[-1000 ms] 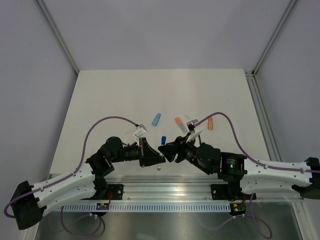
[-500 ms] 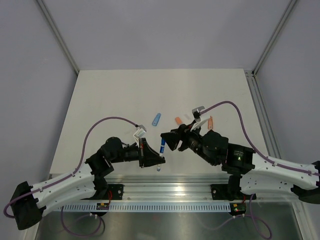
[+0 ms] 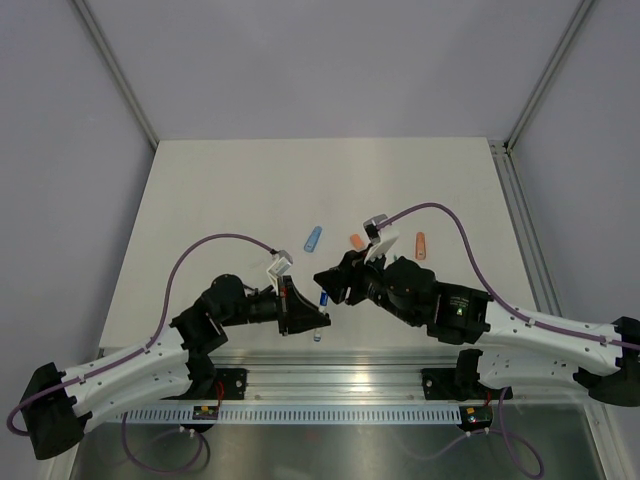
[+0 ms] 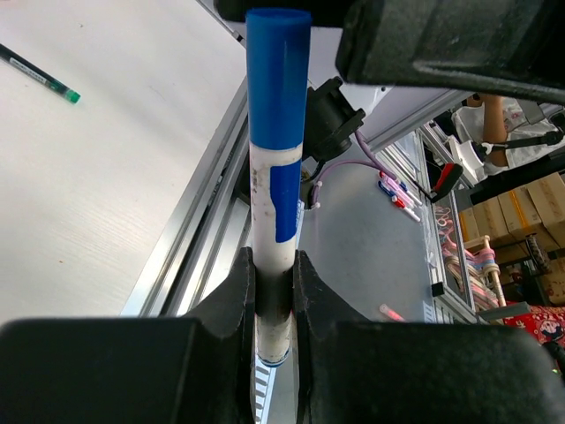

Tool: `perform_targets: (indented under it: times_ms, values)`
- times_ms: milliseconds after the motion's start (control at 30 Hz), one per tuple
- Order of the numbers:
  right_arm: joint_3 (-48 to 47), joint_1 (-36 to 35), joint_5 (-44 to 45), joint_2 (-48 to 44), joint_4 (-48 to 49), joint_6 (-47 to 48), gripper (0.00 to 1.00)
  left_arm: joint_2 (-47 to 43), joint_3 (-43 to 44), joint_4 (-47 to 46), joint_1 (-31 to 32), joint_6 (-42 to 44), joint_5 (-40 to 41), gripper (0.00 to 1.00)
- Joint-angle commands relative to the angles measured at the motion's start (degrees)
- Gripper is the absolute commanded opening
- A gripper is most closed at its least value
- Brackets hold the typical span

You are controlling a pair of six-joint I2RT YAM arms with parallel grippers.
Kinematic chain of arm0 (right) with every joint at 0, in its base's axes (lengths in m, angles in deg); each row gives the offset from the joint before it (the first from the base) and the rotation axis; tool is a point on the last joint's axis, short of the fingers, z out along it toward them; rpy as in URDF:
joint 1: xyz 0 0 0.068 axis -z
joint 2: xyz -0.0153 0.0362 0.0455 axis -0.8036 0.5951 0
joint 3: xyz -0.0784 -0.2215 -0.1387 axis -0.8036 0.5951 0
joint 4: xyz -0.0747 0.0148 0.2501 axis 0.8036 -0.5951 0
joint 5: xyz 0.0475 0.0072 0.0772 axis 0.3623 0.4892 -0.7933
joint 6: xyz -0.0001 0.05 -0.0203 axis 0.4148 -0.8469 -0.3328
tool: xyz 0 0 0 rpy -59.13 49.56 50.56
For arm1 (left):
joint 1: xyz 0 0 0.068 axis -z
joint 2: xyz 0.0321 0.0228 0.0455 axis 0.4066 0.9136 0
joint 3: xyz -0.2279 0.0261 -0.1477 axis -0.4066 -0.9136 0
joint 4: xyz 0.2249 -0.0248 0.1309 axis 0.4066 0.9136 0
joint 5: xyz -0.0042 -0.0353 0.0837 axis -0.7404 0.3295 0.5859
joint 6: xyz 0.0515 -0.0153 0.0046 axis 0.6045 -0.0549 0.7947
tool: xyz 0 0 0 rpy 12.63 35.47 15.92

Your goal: Insert the pens into the pen caps

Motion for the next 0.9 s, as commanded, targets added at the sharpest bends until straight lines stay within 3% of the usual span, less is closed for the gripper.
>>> perform_targets:
  times_ms: [0, 233, 333, 367, 467, 633, 867]
  values:
    - [0.42, 0.44, -2.13, 0.03, 1.71, -1.46, 0.49, -0.45, 1.02, -2.60, 0.31, 1.31, 1.61, 0.00]
    - [2.72, 0.44, -3.18, -0.15, 2.59, -3.48, 0.43, 1.04, 1.81, -3.21, 0.31, 1.40, 2.05, 0.00]
    - [3.51, 0.44, -3.45, -0.33, 2.68, -4.01, 0.28, 1.04, 1.99, -3.48, 0.31, 1.31, 2.40, 0.00]
    - [3.77, 0.44, -3.36, -0.67, 2.68, -4.10, 0.12, 1.04, 1.99, -3.48, 0.31, 1.31, 2.49, 0.00]
    - [6.13, 0.44, -3.71, -1.38, 3.56, -5.50, 0.00, 0.52, 1.90, -3.21, 0.31, 1.05, 4.60, 0.00]
    - [10.78, 0.36, -8.10, 0.11, 6.53, -8.93, 0.00, 1.74, 5.23, -1.55, 0.23, 2.36, 8.90, 0.00]
    - [19.15, -2.00, -6.97, -3.66, 14.11, -13.15, 0.00, 4.73, 13.94, 3.46, -1.79, 5.44, 12.51, 0.00]
